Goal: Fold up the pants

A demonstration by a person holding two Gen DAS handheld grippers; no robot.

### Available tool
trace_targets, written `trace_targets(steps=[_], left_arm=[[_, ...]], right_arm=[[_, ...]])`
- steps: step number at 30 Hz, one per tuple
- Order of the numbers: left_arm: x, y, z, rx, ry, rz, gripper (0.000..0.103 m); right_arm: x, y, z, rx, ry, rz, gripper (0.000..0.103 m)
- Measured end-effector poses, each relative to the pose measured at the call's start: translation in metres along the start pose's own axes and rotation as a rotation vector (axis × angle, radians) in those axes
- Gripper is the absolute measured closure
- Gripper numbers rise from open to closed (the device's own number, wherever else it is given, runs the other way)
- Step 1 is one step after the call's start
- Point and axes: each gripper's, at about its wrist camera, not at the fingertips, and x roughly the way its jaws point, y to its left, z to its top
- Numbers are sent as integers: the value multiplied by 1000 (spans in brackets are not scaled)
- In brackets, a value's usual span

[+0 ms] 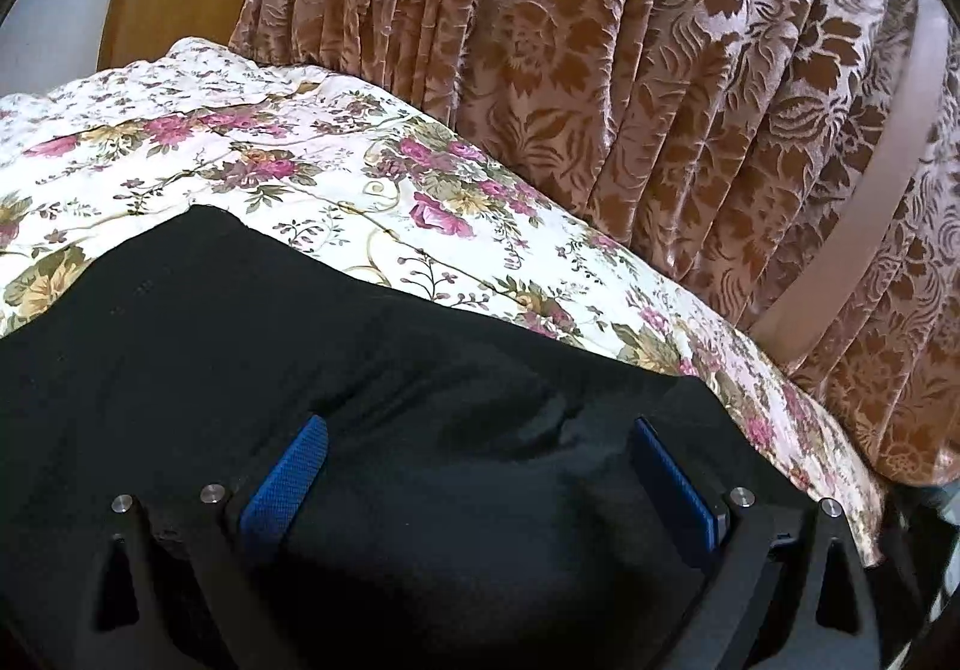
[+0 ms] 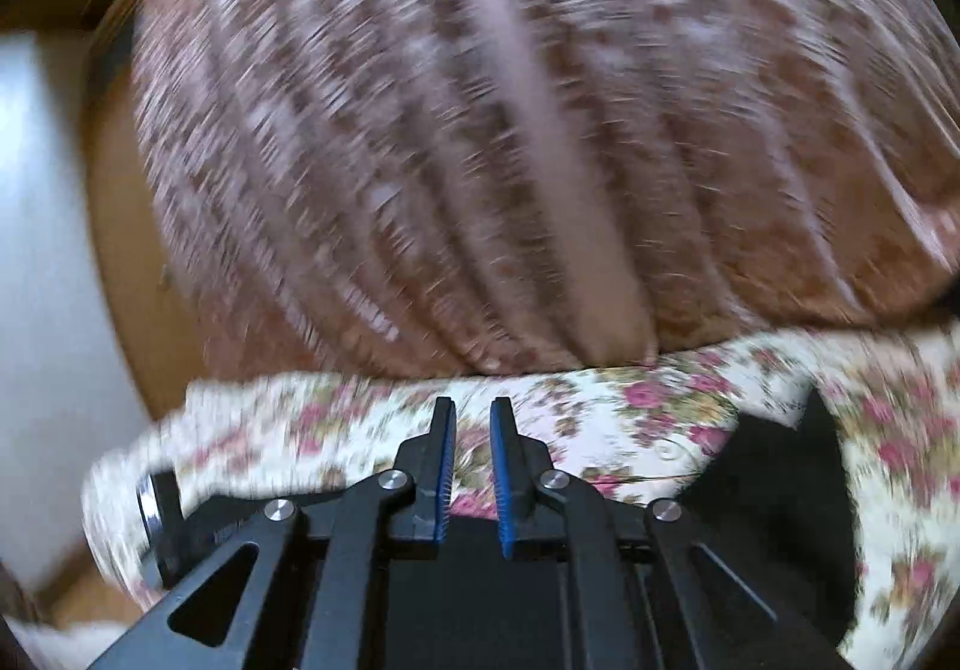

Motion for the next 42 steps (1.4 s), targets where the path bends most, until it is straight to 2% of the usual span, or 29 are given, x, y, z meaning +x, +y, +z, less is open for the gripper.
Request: trace_targets(steps=[3,4,5,8,10,12,14,16,17,18,20,22,23,24,26,29,31,33,36,38,42], left_arm=[[-1,0,-3,6,-3,-5,2],[-1,0,-3,7,-4,-8,1],[-1,0,-3,6,-6,-9,1],[0,0,-3,8,-8,-8,1],[-1,-1,-3,11,-8,-5,1],[-1,-1,-4,12,-10,-4,1],[0,-1,-4,14,-9,-1,1],[1,-3,-4,23,-8,12,1],[2,-4,-4,27,-6,17,1],[2,-5,-4,32,-4,24,1],[3,-5,-4,39,1,32,1],[4,-5,-5,40,1,34,1],[4,-5,-5,39,1,31,1],[4,-5,-5,38,1,30,1],[3,-5,-5,33,-3,21,1],[2,-4,-5,28,-8,14,1],[3,-4,-6,34,-5,20,1],[3,-4,-6,38,-4,25,1],[3,-4,-6,40,-2,27,1],[3,-4,-6,39,-3,25,1],[3,-5,-6,40,-3,26,1]], right_arm=[[14,13,-15,-43,63,0,88],[18,9,-20,-26,90,-9,79],[22,-3,-30,28,135,-18,74],[23,-55,-52,238,244,-70,72],[11,-100,-72,401,286,-167,67],[-13,-145,-93,567,292,-258,62],[-34,-174,-108,642,304,-359,60],[-43,-182,-112,584,331,-427,57],[-41,-178,-107,506,336,-476,50],[-38,-173,-103,442,338,-502,47],[-24,-157,-92,266,343,-557,44],[3,-147,-87,63,411,-689,43],[10,-150,-88,32,438,-729,43],[11,-159,-91,61,456,-758,43],[-4,-188,-97,271,420,-741,43],[-56,-222,-112,560,270,-657,43],[-82,-238,-122,669,224,-674,43],[-100,-254,-128,741,174,-662,43],[-101,-287,-141,893,191,-574,43],[-96,-301,-149,949,191,-547,43],[-89,-311,-146,951,91,-537,43]])
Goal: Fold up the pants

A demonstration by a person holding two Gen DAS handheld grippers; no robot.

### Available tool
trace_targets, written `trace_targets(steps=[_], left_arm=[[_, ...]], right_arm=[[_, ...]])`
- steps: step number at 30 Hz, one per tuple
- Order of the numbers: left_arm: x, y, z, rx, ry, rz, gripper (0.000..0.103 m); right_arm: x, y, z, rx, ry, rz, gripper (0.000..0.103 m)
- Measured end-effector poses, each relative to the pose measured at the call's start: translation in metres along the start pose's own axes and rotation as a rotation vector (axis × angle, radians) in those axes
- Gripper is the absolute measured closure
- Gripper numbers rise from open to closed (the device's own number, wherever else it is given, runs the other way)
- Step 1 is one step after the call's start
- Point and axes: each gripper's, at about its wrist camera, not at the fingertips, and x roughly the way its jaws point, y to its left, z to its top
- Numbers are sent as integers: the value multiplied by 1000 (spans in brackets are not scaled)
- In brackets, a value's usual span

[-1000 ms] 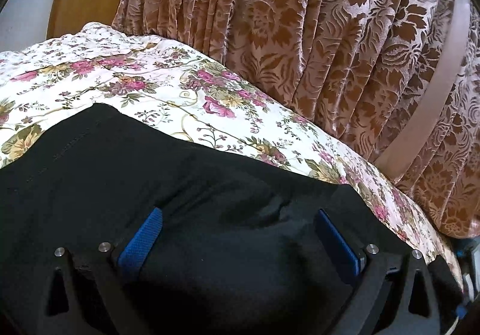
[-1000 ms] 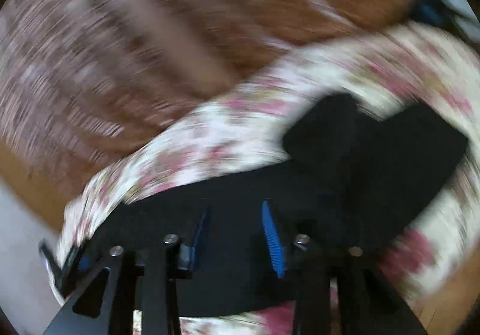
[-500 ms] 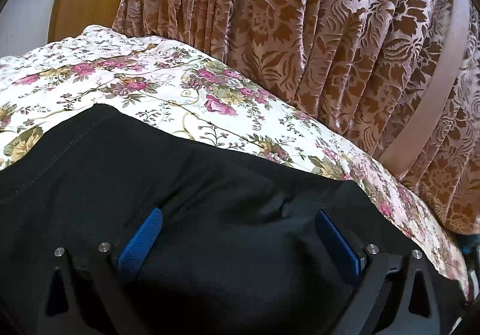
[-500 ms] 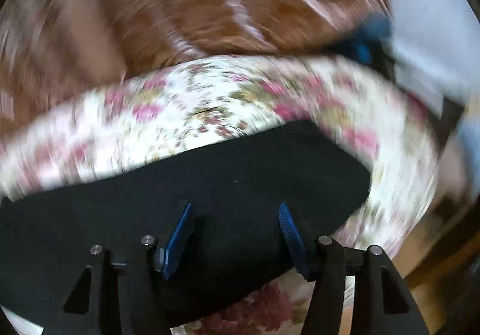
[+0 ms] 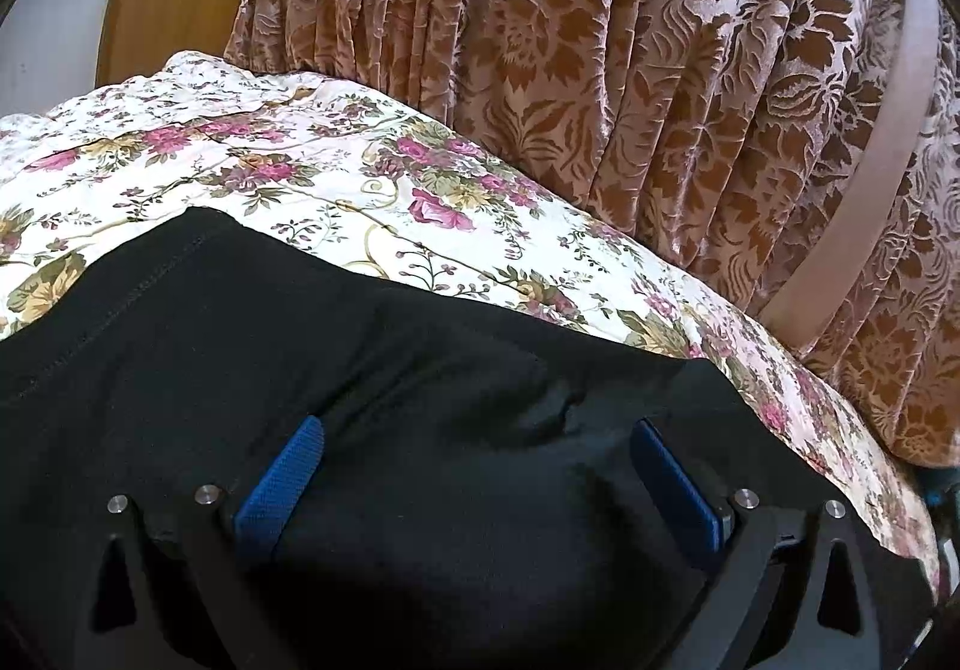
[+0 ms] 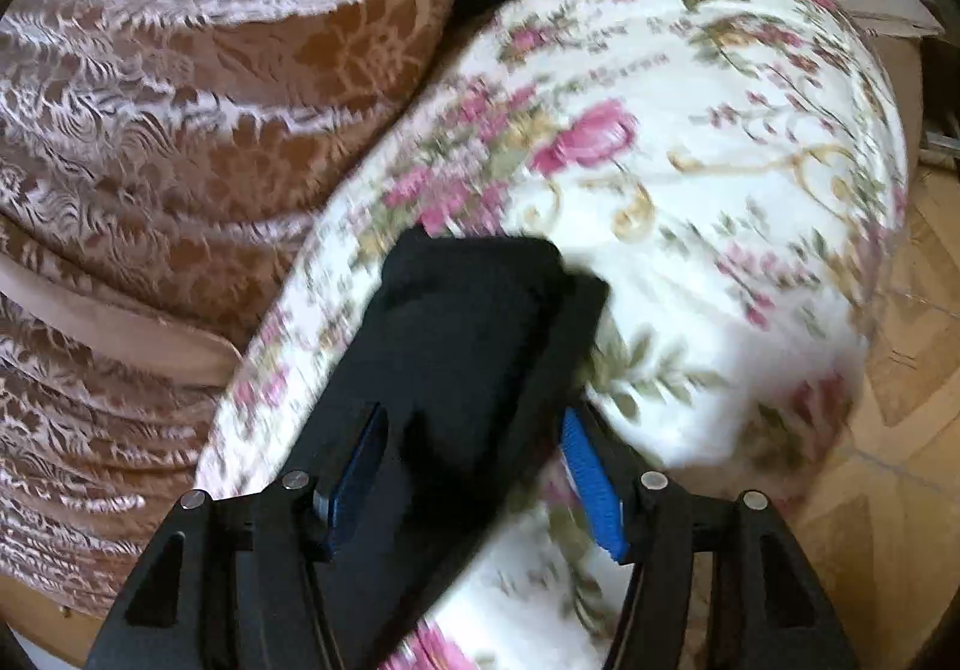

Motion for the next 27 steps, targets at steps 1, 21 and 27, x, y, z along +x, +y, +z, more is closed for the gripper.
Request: trace_targets(steps=[1,21,27], left_arm=[[0,0,0,1,0,1,1],[-2,0,-1,-13,-11,-14,1],[-2,0,-1,-14,-13,-17,1]], right_arm=[[6,3,3,-4,-5,-1,54],[-88,220,-101,-649,-163,341,88],[-67,264,-178,-855,-24,426,88]])
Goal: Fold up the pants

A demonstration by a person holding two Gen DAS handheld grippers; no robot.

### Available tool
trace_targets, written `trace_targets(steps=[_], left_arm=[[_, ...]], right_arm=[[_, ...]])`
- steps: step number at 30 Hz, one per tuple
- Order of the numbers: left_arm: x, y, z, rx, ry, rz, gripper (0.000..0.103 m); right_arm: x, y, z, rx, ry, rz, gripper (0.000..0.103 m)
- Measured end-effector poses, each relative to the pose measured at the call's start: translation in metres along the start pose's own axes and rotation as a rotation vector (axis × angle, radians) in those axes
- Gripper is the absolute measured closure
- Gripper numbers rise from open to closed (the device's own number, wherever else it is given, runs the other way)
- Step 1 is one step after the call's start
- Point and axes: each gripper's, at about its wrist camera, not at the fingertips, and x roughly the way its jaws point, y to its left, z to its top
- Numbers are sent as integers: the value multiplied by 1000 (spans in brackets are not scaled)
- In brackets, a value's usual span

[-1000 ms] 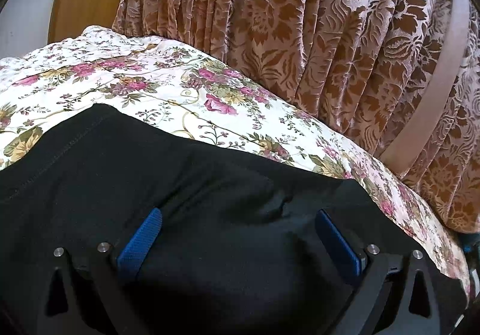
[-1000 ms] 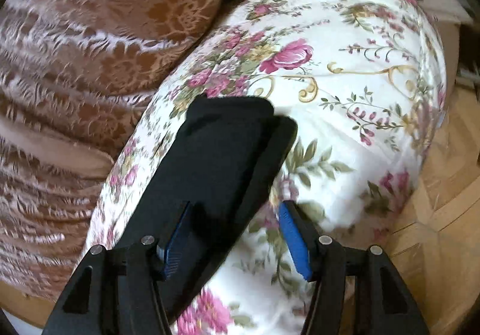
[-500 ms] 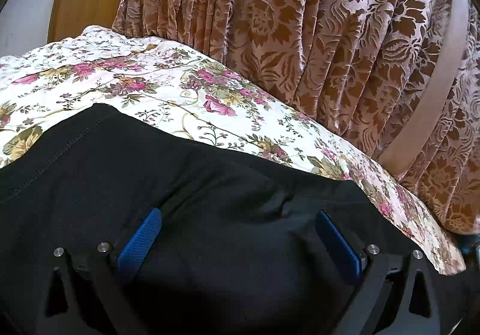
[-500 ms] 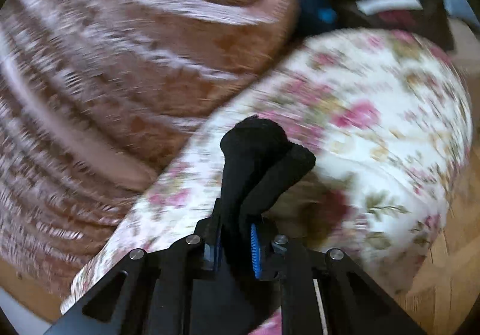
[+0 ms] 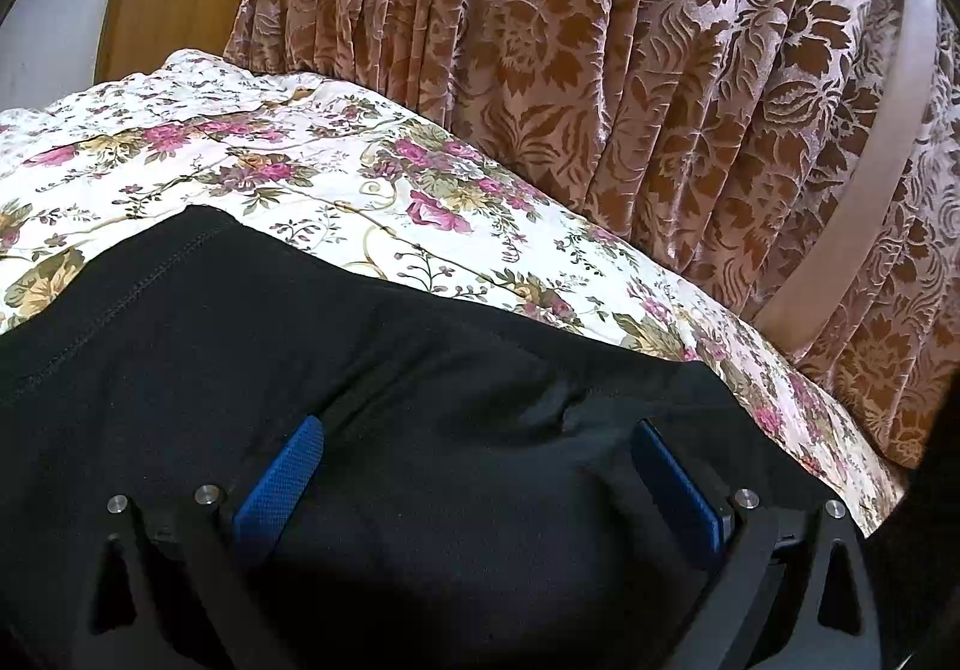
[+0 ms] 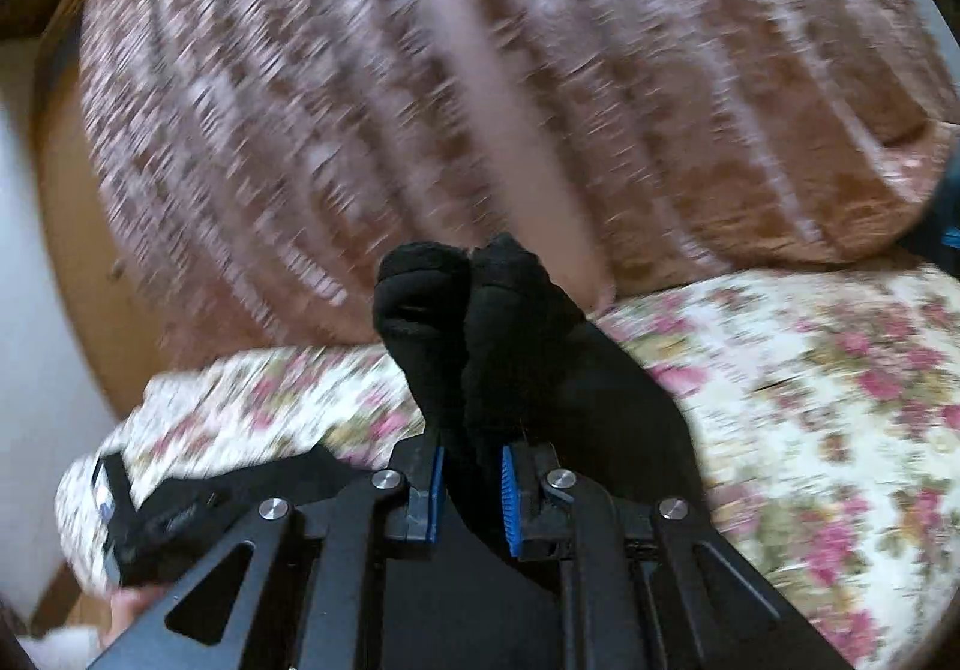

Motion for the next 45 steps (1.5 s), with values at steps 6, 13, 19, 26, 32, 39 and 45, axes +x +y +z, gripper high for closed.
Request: trace_targets(steps=[6,13,19,26,32,39,45], left_arm=[[0,0,0,2,-2,1,1],[1,0,0,3,4,4,1],[-10,-8,6,-34,27,-33,1],[-19,-72,-9,-31,184,-375,1],[6,-136,-36,86,367,-478,12],[25,-157,-53,136,493,-515,87],[-3,-140,-39,108,394,-534,89]], right_arm=[[44,45,-46,-139,168,69,87],[79,59,-102,-244,396,68,67],[41,33,-83,-155,358,221,64],[24,-37,-43,-4,178,-8,64],[62,-96,-38,189,264,-115,69],[79,-93,-63,95,285,-154,69],[79,-87,-54,101,281,-109,69]])
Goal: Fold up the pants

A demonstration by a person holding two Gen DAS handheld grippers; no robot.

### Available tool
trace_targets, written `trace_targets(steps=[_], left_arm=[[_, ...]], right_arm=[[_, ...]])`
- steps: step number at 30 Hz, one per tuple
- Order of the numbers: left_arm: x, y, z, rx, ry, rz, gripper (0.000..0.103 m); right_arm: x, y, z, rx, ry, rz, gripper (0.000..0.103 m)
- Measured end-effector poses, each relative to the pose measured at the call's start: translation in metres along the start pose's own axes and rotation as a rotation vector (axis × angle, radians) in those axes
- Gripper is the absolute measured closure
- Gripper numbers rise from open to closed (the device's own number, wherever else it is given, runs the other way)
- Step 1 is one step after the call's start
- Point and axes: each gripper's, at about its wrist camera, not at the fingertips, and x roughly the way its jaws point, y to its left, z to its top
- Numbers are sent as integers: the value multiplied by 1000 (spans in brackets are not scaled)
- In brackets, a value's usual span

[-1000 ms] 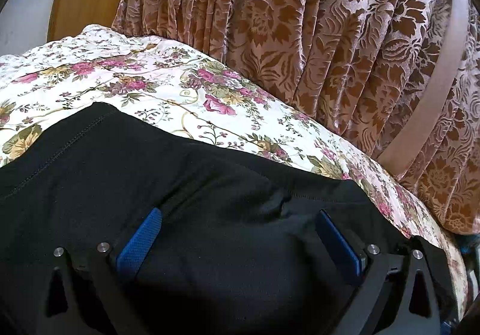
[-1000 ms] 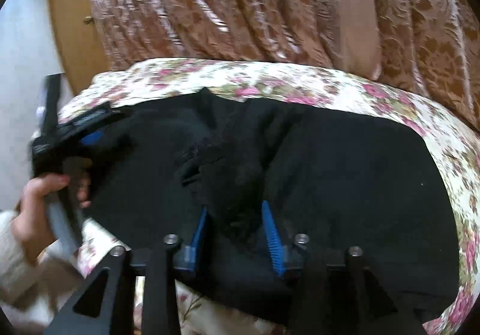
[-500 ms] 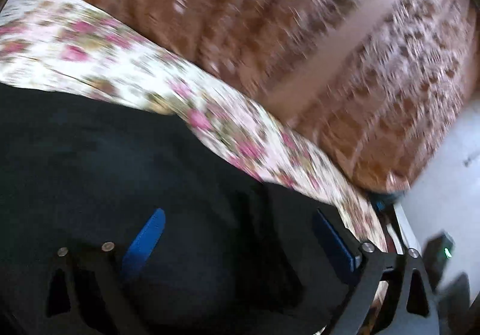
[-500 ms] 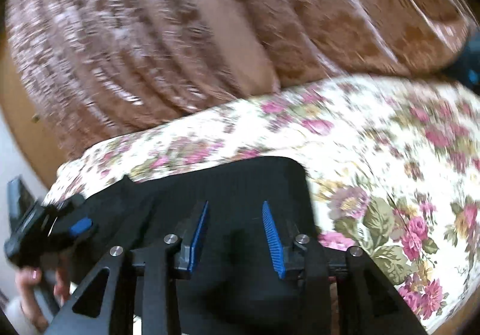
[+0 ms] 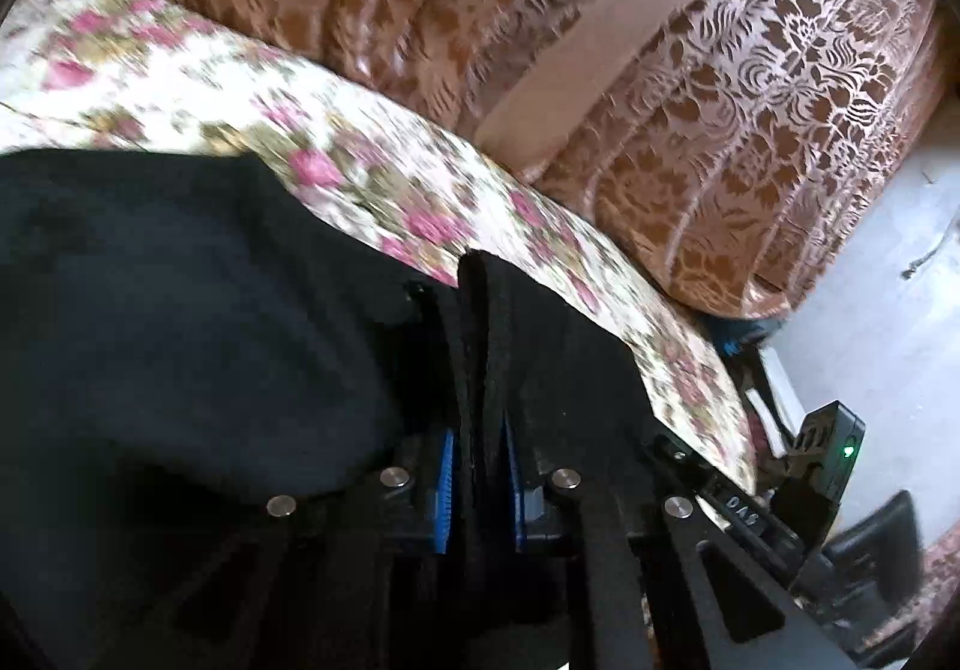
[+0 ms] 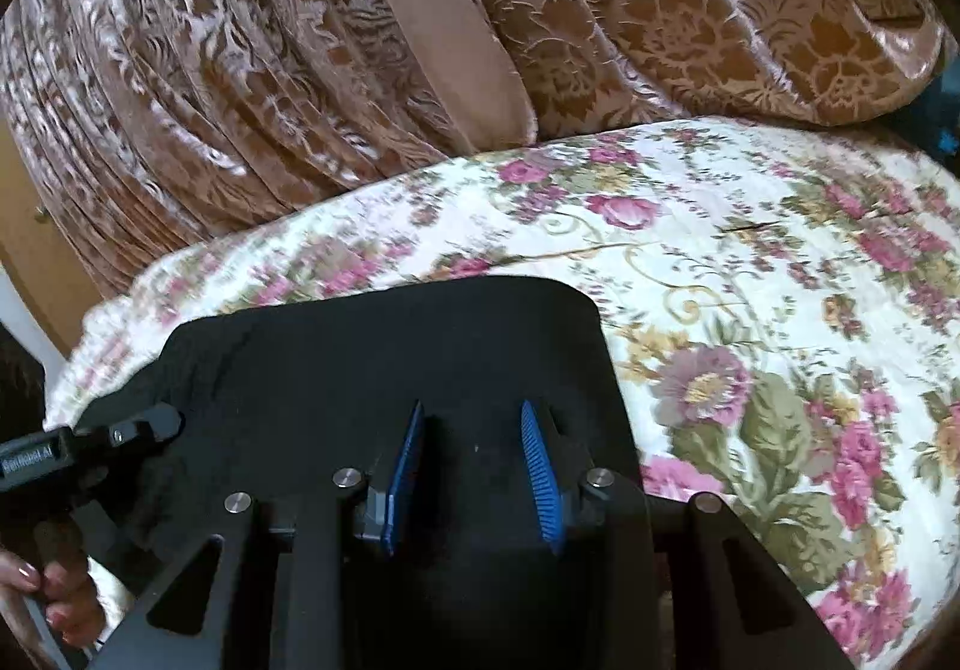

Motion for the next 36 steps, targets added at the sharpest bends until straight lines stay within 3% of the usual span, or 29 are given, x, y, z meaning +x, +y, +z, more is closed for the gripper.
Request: trace_targets(steps=[4,8,12,15,17,20,21,25,29,32,36], left_arm=[[10,22,-13,-41,14,62,89],[18,29,-21,-24,-14,60,88],[16,29,-24,-4,-28,46,84],[5,33,-27,-46,-51,25,77],[-12,38,-29,-84,-86,28,67],[-45,45,-29,-107,-178,94,46],[-54,48,-29,-119,-205,116,44],[-104,68,-32,-182,-337,226,32],[-142,86,-32,-243,-426,311,29],[-170,97,-40,-259,-491,398,26],[-210,122,-64,-378,-578,471,22]], right_arm=[[13,4,-3,-7,17,26,69],[29,19,-13,-130,33,-56,69],[31,11,-16,-113,20,-26,69],[28,11,-18,-122,5,-19,69],[25,12,-18,-127,-2,-30,69],[14,19,-18,-105,-11,-63,68],[7,24,-18,-106,-25,-53,67],[-8,49,-30,-160,-52,58,67],[-4,72,-42,-222,-22,166,68],[8,80,-53,-267,13,126,68],[8,77,-55,-251,-5,144,68]])
